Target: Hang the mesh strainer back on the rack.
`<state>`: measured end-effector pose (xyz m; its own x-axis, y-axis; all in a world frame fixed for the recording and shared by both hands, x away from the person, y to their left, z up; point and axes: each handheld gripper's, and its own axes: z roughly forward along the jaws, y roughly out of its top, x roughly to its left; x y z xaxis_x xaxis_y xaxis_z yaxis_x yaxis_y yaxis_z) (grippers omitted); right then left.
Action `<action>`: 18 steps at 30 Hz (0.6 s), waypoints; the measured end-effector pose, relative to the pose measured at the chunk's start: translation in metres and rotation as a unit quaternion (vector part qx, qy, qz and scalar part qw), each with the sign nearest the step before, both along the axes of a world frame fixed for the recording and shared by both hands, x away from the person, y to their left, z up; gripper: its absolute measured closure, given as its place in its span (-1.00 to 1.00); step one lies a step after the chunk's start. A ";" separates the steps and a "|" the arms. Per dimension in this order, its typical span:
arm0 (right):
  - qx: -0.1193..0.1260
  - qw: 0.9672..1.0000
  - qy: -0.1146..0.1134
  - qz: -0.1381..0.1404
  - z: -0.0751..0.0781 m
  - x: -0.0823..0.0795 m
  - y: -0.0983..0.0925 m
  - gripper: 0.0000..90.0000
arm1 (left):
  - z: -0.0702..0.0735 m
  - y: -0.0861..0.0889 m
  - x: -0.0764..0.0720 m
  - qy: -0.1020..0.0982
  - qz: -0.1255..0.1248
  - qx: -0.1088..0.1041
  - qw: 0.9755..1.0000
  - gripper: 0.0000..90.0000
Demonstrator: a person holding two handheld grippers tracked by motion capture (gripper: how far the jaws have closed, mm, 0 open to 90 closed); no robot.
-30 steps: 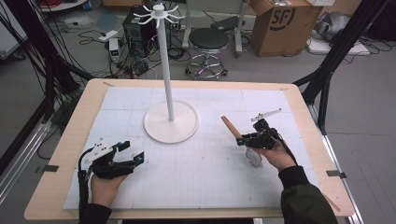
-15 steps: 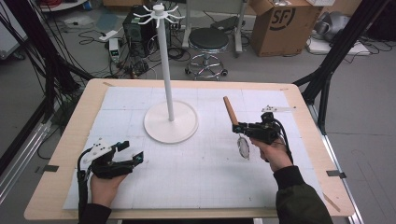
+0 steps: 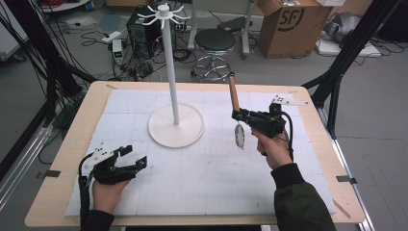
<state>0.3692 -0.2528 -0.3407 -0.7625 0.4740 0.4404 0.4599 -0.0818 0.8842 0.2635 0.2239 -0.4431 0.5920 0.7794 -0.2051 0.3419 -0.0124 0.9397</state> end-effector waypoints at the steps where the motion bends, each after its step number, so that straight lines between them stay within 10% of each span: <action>1: 0.006 1.000 -0.003 -0.001 0.001 0.000 0.001 0.53 | 0.000 0.000 0.000 -0.001 0.000 0.000 1.000 -0.52; 18: 0.054 0.997 -0.046 0.017 0.038 0.007 0.030 0.53 | 0.000 0.001 -0.001 0.000 0.000 -0.002 1.000 -0.52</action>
